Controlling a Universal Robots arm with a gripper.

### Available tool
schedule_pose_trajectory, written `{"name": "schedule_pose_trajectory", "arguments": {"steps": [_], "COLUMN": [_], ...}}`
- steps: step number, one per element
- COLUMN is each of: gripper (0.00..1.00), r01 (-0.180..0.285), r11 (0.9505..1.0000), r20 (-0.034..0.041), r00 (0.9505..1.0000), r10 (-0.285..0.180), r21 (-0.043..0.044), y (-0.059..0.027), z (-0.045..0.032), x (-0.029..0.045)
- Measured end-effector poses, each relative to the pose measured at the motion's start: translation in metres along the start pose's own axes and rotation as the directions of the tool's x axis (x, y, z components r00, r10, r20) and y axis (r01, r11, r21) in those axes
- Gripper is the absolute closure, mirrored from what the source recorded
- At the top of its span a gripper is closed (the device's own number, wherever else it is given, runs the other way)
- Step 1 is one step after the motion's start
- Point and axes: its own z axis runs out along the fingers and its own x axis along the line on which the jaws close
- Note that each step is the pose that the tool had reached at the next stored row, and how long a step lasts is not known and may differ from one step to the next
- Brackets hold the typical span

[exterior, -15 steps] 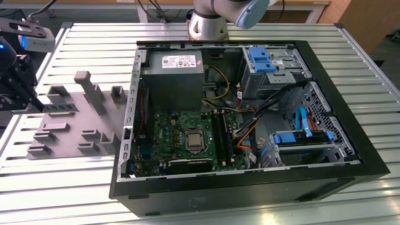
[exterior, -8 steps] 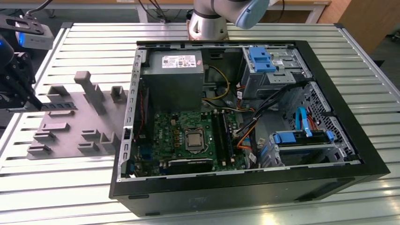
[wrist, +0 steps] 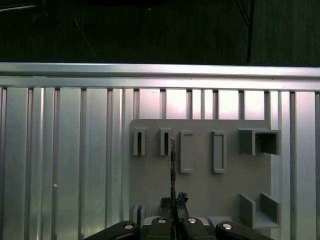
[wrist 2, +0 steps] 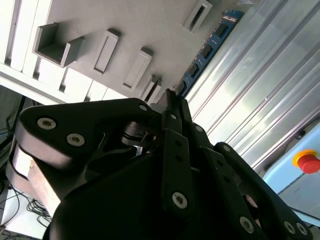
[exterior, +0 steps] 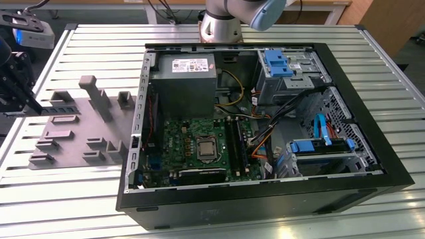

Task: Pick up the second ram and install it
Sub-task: 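Pick up the second ram and move it above second insertion slot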

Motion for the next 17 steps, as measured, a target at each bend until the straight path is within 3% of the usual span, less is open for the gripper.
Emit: {"name": "schedule_pose_trajectory", "arguments": {"steps": [17], "gripper": [0.86], "r01": [0.000], "r11": [1.0000], "r20": [0.0001], "r00": [1.0000], "r10": [0.000], "r21": [0.0000], "y": [0.0002], "z": [-0.0115], "x": [-0.0003]}}
